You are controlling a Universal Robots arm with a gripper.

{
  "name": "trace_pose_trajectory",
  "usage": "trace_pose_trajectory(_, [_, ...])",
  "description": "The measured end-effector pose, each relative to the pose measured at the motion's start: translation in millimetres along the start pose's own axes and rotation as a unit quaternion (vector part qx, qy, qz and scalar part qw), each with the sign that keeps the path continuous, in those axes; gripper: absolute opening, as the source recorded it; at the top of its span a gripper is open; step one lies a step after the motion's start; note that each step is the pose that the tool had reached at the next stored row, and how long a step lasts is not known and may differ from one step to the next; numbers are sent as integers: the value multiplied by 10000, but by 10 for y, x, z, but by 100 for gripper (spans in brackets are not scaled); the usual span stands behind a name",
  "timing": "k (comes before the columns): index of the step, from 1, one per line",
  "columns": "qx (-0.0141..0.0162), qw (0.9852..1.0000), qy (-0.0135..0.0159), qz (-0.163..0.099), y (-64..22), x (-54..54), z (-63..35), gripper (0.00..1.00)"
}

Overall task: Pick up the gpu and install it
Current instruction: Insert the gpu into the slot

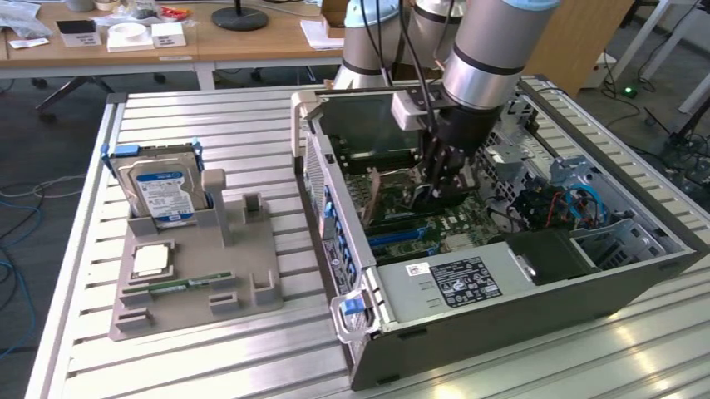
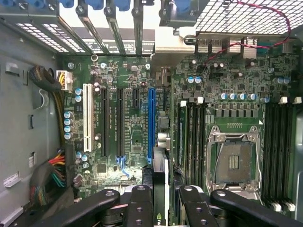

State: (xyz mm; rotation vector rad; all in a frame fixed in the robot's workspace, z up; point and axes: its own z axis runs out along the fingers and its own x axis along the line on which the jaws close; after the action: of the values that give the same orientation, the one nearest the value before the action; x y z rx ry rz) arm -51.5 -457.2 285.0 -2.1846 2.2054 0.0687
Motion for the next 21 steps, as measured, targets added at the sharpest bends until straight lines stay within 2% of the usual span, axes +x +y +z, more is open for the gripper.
trace_pose_trajectory(8, [1,10000,-1,0,0,0,5,26])
trace_pose_trajectory(16, [0,10000,1,0,7,4,64,26])
trace_pose_trajectory(21, [0,10000,-1,0,17,39,64,26])
